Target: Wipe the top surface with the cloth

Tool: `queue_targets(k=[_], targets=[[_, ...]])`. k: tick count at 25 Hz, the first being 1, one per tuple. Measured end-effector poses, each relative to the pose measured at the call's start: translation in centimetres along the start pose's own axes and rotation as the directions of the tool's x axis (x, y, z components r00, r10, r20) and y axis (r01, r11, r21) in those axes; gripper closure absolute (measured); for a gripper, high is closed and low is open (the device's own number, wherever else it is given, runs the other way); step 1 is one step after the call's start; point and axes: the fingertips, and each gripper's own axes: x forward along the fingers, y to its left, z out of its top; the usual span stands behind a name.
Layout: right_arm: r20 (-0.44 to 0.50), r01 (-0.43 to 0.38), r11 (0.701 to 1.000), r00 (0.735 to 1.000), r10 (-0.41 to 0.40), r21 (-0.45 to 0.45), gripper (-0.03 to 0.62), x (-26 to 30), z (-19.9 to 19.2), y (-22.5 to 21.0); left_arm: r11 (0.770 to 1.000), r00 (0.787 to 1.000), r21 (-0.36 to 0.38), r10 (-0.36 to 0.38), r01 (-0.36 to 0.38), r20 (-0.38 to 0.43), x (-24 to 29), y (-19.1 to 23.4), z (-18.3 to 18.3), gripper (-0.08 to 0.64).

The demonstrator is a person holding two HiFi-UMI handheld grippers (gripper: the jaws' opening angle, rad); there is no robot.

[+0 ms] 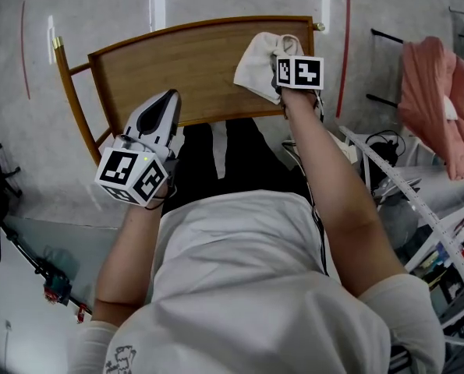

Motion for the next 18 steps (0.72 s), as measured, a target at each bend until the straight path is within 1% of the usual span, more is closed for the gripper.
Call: queue_targets(k=[4, 7, 11, 15, 18], targets=[[-0.03, -0.045, 0.997, 0.999, 0.044, -0.058, 0.503, 1.6, -0.9, 5.6, 0.999, 0.999, -0.033, 0.033, -0.033, 0.009, -2.6, 2.0, -1.1, 0.552], [-0.05, -0.082, 0.99, 0.996, 0.077, -0.114, 0.503, 2.8, -1.3, 10.4, 0.997, 0.998, -0.055, 0.06, -0.058, 0.023, -4.9, 3.7, -1.7, 0.554], [-0.07, -0.113, 0.979, 0.992, 0.103, -0.17, 0.503, 4.0, -2.0, 15.8, 0.993, 0.995, -0.082, 0.094, -0.091, 0.045, -8.1, 6.2, -2.2, 0.552], [-0.09, -0.135, 0.967, 0.989, 0.118, -0.214, 0.503, 5.2, -2.5, 20.3, 0.986, 0.99, -0.115, 0.126, -0.119, 0.055, -11.2, 8.9, -3.3, 0.552], [-0.095, -0.143, 0.96, 0.988, 0.123, -0.241, 0.503, 5.8, -2.7, 22.9, 0.981, 0.987, -0.137, 0.15, -0.14, 0.06, -13.1, 10.7, -4.2, 0.552]])
